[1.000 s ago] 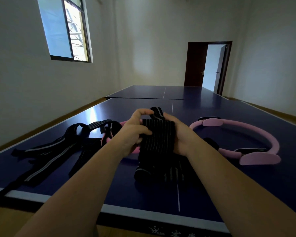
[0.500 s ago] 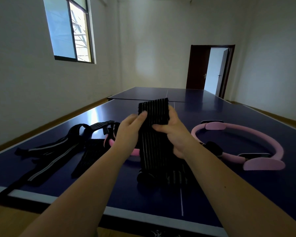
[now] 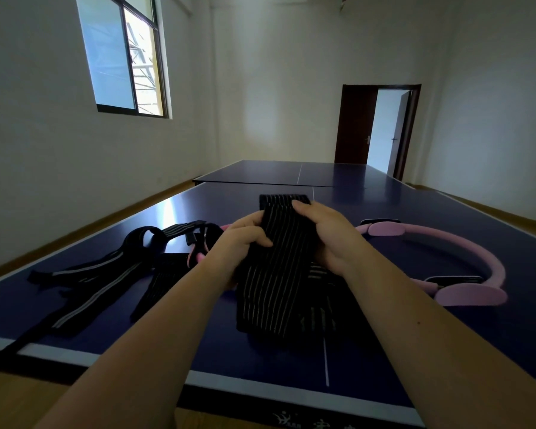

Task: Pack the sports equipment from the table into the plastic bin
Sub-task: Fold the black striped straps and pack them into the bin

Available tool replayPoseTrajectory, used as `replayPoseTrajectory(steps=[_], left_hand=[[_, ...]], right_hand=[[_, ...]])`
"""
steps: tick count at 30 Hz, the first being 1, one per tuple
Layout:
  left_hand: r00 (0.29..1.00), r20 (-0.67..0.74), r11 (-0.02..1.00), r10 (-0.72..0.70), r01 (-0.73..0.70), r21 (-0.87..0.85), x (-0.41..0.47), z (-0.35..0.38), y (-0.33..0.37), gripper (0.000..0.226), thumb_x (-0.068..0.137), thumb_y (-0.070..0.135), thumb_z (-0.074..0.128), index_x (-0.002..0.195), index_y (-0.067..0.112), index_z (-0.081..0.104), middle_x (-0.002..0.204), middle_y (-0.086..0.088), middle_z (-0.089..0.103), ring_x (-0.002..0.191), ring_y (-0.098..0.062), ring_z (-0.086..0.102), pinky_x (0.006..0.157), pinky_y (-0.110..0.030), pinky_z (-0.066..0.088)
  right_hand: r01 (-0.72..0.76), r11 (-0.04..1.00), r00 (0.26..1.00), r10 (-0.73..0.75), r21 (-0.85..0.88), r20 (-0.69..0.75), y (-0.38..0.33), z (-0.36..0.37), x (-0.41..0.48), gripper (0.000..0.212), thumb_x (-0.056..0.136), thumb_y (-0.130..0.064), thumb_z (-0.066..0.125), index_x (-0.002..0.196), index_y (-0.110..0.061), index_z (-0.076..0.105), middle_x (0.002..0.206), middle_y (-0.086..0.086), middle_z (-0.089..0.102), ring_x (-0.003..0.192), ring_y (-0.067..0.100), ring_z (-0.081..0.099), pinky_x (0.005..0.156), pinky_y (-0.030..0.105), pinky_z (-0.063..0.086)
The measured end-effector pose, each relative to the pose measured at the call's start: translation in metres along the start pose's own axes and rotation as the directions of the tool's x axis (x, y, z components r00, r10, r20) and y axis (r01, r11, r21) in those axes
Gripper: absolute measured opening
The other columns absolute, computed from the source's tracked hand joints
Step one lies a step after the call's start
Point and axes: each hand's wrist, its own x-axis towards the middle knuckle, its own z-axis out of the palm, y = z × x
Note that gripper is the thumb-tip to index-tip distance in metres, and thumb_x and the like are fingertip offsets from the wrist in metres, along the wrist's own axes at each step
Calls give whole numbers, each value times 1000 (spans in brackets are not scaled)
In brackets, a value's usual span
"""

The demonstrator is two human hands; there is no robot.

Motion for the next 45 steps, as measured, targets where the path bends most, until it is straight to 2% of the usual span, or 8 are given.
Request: replayPoseTrajectory(steps=[4, 11, 19, 22, 26, 31, 38, 45], left_hand=[[995, -54, 996, -87, 87, 0, -1, 4, -3, 29, 91, 6, 42, 105, 10, 67, 89, -6, 71, 77, -20, 68, 59, -27, 55], [975, -119, 981, -188, 180, -72, -1, 9, -3, 34, 101, 30, 39, 96, 14, 70, 75, -2, 70, 65, -15, 69, 55, -29, 51], [956, -286, 993, -63, 89, 79, 6, 18, -4, 27, 100, 5, 47, 122, 13, 59, 111, -13, 71, 92, -24, 72, 65, -30, 58], [917, -398, 997, 23, 11, 82, 9, 19, -1, 19, 104, 11, 44, 122, 13, 52, 105, -8, 68, 86, -19, 68, 57, -27, 57], [864, -502, 960, 46, 101, 261, 19, 12, -12, 27, 104, 38, 42, 121, 18, 46, 105, -9, 64, 89, -20, 65, 71, -35, 56], [867, -399, 954, -299, 268, -131, 19, 9, -21, 85, 86, 84, 24, 111, 16, 68, 106, -11, 73, 95, -29, 69, 72, -39, 55], [914, -239, 925, -328, 362, 113, 11, 18, -19, 31, 100, 32, 51, 120, 15, 67, 102, -9, 75, 87, -23, 71, 61, -33, 59], [878, -453, 969, -156, 225, 103, 17, 23, -18, 20, 104, 17, 45, 124, 17, 45, 101, -9, 63, 86, -22, 65, 57, -31, 53]], right_hand=[[166, 984, 986, -167, -65, -8, 3, 2, 0, 33, 99, -2, 48, 125, -17, 63, 114, 4, 73, 104, 21, 70, 83, 35, 58], [206, 963, 977, -212, -172, -16, 11, 2, -9, 54, 77, 15, 25, 52, -16, 62, 81, 11, 71, 73, 29, 66, 64, 38, 57], [93, 994, 996, -92, 49, -23, 16, -9, -5, 33, 99, -17, 42, 120, -20, 67, 107, 10, 69, 91, 23, 66, 78, 37, 57], [-31, 978, 999, 33, -205, 7, 24, -13, -5, 49, 90, -51, 61, 126, -18, 64, 114, 6, 70, 102, 25, 67, 92, 44, 54], [82, 936, 994, -53, -343, 93, 33, -10, -12, 24, 97, -13, 59, 119, -13, 68, 108, 7, 75, 100, 26, 71, 91, 42, 56], [164, 967, 986, -162, -195, 30, 31, -11, -16, 31, 99, -4, 50, 100, -25, 73, 96, 0, 77, 88, 18, 73, 76, 31, 59], [156, 971, 985, -167, -179, -48, 39, -16, -14, 44, 87, 12, 37, 67, -11, 70, 94, 21, 69, 83, 33, 68, 64, 31, 57], [15, 999, 999, -13, -34, 52, 40, -21, -16, 31, 98, -16, 47, 120, -15, 69, 121, 15, 66, 112, 31, 63, 88, 42, 56]])
